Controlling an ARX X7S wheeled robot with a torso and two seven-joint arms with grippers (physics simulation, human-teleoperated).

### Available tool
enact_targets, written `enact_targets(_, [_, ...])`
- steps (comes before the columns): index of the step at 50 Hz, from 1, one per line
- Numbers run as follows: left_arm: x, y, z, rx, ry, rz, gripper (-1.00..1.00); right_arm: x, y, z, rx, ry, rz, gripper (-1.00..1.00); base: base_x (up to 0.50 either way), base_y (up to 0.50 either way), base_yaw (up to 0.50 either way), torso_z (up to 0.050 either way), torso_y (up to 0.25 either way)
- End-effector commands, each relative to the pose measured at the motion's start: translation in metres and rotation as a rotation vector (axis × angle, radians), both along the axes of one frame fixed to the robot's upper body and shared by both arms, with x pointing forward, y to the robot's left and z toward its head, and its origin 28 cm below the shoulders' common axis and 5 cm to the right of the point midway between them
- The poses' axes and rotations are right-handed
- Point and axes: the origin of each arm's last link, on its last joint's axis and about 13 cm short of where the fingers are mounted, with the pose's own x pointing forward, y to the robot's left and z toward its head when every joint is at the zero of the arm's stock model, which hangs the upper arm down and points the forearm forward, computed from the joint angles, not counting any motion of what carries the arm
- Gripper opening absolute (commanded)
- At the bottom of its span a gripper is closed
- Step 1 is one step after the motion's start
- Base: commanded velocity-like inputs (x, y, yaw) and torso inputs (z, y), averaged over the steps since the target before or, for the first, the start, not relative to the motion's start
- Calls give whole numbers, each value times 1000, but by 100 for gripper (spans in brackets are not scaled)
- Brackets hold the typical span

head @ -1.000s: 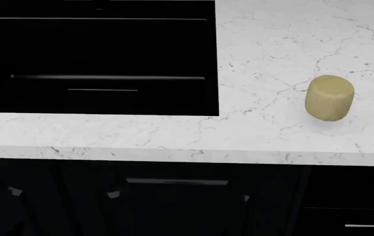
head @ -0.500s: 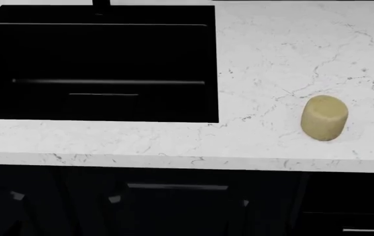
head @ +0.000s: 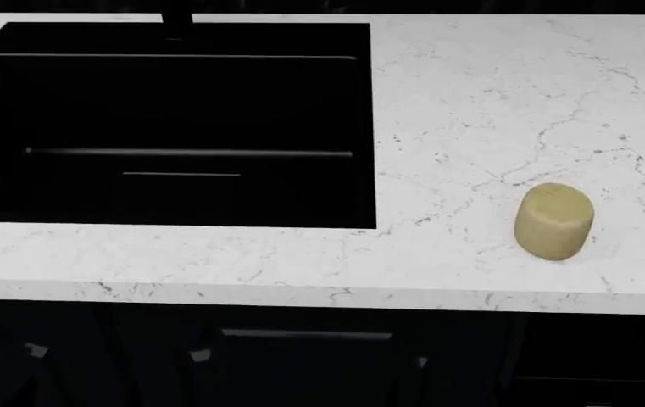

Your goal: Pick up the wedge of cheese and place it on the slice of bread to prepare a simple cheese on bread dish.

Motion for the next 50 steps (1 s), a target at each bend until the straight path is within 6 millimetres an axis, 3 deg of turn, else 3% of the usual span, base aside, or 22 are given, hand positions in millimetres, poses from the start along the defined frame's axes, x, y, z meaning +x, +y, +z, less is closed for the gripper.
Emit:
enact_targets(1, [0,0,0,14,10,-2,100,0,0,0,-9,3,-4,100,0,0,0,50,0])
enact_targets(6, [0,1,0,74,-7,12,100,-2,0,6,-19,8,10,100,0,0,0,20,0])
enact_targets(9, [0,0,0,47,-20,26,100,-1,-3,31,-20,-14,0,100,0,0,0,0,0])
enact_targets(11, [0,1,0,137,13,39,100,1,-7,40,-22,-19,-10,100,0,0,0,0,0])
enact_targets(14, [1,1,0,120,-50,48,100,-1,-14,51,-38,-21,-34,100,0,0,0,0,0])
enact_targets(16, [-3,12,41,136,-30,44,100,0,-17,54,-47,-19,-49,100,0,0,0,0,0])
enact_targets(18, [-12,8,79,134,-93,32,100,0,-18,60,-65,-21,-53,100,0,0,0,0,0])
enact_targets(25, [-12,9,85,144,-119,38,100,2,-24,76,-99,-49,-67,100,0,0,0,0,0])
enact_targets(28, [-4,12,119,156,-142,48,100,5,-27,88,-115,-54,-74,100,0,0,0,0,0])
enact_targets(40, [11,17,156,154,-206,66,100,17,-43,127,-178,-127,-130,100,0,0,0,0,0])
enact_targets(45, [18,23,165,190,-217,91,100,22,-53,141,-202,-140,-175,100,0,0,0,0,0])
enact_targets(50, [21,28,170,195,-222,115,100,27,-62,142,-228,-147,-196,100,0,0,0,0,0])
